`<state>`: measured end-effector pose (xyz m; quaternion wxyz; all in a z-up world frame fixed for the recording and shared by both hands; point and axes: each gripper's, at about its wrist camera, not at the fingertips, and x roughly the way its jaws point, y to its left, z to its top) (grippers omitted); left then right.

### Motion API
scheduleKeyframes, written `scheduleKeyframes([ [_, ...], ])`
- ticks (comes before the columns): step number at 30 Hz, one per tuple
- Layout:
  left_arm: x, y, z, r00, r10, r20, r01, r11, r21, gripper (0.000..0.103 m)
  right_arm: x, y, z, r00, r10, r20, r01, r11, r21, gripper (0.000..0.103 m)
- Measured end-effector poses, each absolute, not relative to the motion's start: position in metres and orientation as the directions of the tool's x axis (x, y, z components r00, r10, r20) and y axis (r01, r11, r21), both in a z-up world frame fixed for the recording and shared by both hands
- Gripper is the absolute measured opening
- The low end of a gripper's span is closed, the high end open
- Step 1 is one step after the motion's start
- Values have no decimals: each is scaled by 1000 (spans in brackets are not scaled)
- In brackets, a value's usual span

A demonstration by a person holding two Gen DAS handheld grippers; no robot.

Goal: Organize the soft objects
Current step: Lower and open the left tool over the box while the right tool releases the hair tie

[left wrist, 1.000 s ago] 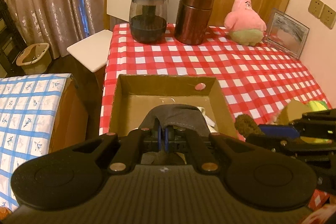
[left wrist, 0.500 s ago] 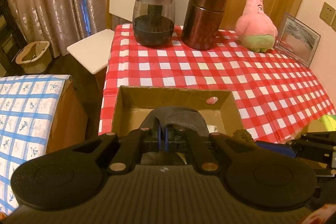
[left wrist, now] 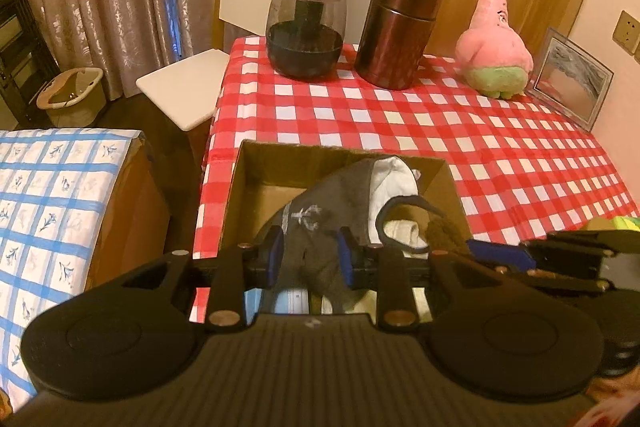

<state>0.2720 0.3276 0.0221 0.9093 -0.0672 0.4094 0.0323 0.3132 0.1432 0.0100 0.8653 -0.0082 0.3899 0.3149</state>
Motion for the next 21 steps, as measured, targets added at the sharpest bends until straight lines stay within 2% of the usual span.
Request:
scheduleKeyframes([
  [11, 259, 329, 21, 648, 7, -762, -117, 989, -91, 28, 318, 142, 16, 490, 579, -651, -546, 786, 289, 18],
  [12, 259, 329, 20, 647, 6, -763, -118, 989, -93, 28, 319, 142, 16, 482, 592, -645, -546, 779, 307, 21],
  [13, 258, 329, 20, 646, 5, -763, -119, 989, -93, 28, 320, 142, 17, 476, 601, -641, -545, 774, 321, 38],
  [14, 258, 329, 20, 645, 6, -765, -118, 989, -93, 28, 321, 142, 18, 476, 605, -638, -543, 773, 328, 49],
  [15, 258, 329, 19, 643, 6, -766, -118, 989, -92, 28, 321, 141, 19, 479, 613, -629, -542, 770, 337, 66],
  [21, 251, 330, 19, 639, 21, -769, -132, 988, -83, 33, 319, 137, 28, 503, 604, -618, -532, 780, 330, 68],
])
